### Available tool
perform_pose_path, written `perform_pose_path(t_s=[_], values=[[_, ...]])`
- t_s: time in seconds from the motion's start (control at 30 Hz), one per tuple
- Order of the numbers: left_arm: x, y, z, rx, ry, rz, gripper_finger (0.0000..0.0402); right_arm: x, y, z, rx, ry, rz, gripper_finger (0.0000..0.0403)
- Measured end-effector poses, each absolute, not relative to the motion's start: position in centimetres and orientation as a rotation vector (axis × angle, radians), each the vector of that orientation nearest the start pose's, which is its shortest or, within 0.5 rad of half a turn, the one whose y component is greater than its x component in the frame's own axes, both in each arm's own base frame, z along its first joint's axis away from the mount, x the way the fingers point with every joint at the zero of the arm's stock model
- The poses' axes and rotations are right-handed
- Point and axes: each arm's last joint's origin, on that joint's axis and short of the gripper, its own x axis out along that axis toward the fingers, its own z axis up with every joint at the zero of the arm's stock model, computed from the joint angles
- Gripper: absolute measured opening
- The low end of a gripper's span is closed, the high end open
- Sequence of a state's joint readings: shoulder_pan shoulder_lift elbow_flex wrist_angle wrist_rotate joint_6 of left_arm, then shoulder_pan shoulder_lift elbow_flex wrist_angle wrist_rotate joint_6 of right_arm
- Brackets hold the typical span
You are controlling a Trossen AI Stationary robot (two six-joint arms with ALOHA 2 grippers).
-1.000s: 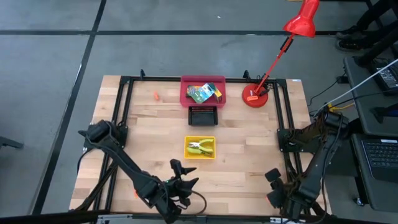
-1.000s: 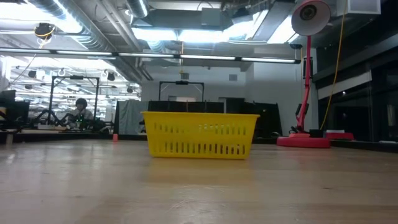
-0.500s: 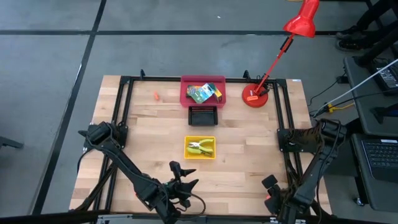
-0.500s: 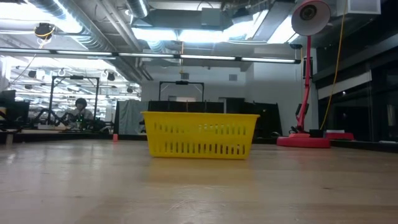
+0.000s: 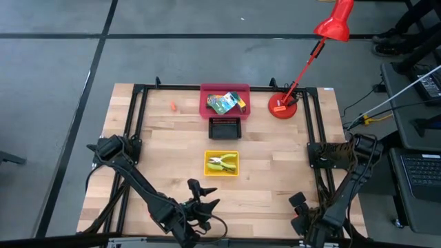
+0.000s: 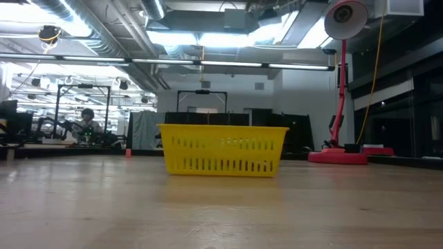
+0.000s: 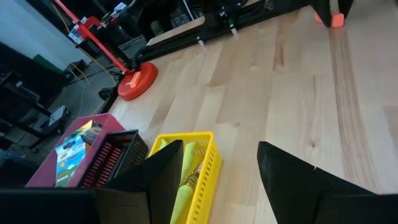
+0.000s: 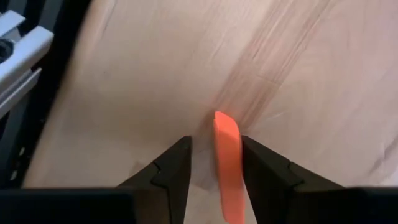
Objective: Pick & Place School Supplies
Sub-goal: Put the orange eraser into the black bin
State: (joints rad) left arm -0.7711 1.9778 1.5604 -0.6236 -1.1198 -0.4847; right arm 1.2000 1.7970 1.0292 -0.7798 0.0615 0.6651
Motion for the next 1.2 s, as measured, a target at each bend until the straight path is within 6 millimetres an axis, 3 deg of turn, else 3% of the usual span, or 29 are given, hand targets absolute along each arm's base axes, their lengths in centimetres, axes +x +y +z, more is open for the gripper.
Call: perform_pose_path(t_s=[0.3, 0.43, 0.57, 0.73, 0.83, 1.03, 1.2], values=[[31.1, -27.4, 23.2, 0.38, 0.499, 0.433, 0.0203, 10.7, 27.6, 13.3, -0.421, 1.464, 0.42, 0.0134], [31.1, -27.4, 23.2, 0.379, 0.498, 0.434, 0.0204, 10.7, 27.6, 13.2, -0.441, 1.453, 0.431, 0.0099], [31.1, -27.4, 23.2, 0.38, 0.498, 0.435, 0.0204, 10.8, 27.6, 13.2, -0.447, 1.435, 0.421, 0.0036], [30.8, -27.3, 23.1, 0.387, 0.5, 0.449, 0.0198, 11.2, 27.6, 13.4, -0.468, 1.403, 0.401, 0.0036], [30.2, -27.1, 22.9, 0.393, 0.494, 0.496, 0.0193, 12.7, 27.2, 13.9, -0.56, 1.315, 0.314, 0.0036], [28.8, -25.5, 22.2, 0.295, 0.528, 0.61, 0.0184, 17.5, 26.2, 17.2, -0.703, 1.054, 0.139, 0.0036], [27.9, -24.0, 20.6, 0.241, 0.572, 0.751, 0.0176, 21.2, 22.8, 20.6, -0.778, 0.865, -0.061, 0.0036]])
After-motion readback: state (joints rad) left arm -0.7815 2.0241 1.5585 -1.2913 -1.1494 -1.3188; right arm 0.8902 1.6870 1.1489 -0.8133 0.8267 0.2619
